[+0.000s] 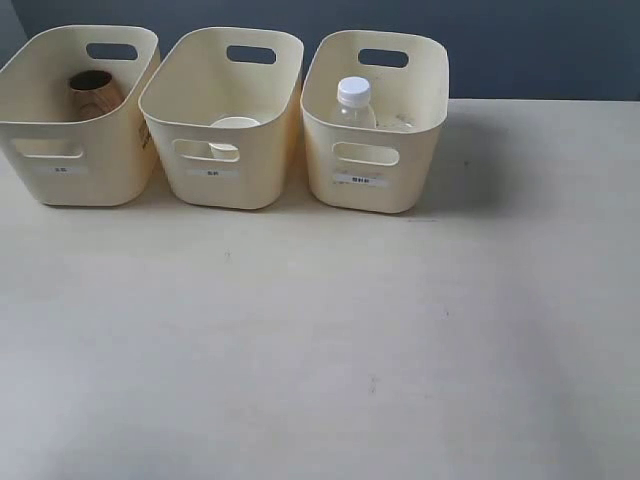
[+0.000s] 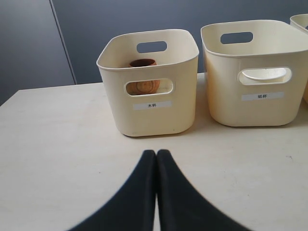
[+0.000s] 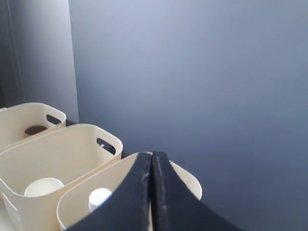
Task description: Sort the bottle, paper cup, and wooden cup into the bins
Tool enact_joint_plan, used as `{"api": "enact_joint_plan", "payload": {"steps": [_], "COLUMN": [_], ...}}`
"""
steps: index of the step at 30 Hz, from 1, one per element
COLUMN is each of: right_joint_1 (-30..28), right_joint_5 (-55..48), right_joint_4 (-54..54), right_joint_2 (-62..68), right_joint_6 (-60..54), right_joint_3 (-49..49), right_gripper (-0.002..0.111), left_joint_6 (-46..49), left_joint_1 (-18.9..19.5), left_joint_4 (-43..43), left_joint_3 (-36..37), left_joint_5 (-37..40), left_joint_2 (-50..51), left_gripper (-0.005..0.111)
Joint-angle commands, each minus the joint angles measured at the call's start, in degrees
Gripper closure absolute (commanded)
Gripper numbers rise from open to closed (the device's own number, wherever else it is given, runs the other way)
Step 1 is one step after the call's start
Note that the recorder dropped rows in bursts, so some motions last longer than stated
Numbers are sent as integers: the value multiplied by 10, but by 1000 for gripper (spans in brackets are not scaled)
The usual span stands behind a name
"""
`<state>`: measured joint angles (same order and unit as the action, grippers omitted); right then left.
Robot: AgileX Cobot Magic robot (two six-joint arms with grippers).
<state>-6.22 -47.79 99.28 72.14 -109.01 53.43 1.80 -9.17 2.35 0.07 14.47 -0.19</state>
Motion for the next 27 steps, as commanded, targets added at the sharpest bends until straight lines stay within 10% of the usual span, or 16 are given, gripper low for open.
{"api": "enact_joint_plan", "payload": {"steps": [1,20,27], "right_joint_1": [-4,-4,-4], "right_joint_5": [-5,2,203], "right_joint_4": [7,7,-229], "right_joint_2": [-62,-103,-254], "right_joint_6": [19,28,324], "right_joint_3": [-4,-4,-58], "right_gripper": [109,109,109], "left_joint_6": [-2,-2,-2], "left_joint_1": [-2,-2,-2], "left_joint_4": [-1,-1,-1], "left_joint_3": [-1,-1,-1], "left_joint_5": [-8,-8,-8], "left_joint_2": [2,2,2], "left_gripper": [107,107,107]}}
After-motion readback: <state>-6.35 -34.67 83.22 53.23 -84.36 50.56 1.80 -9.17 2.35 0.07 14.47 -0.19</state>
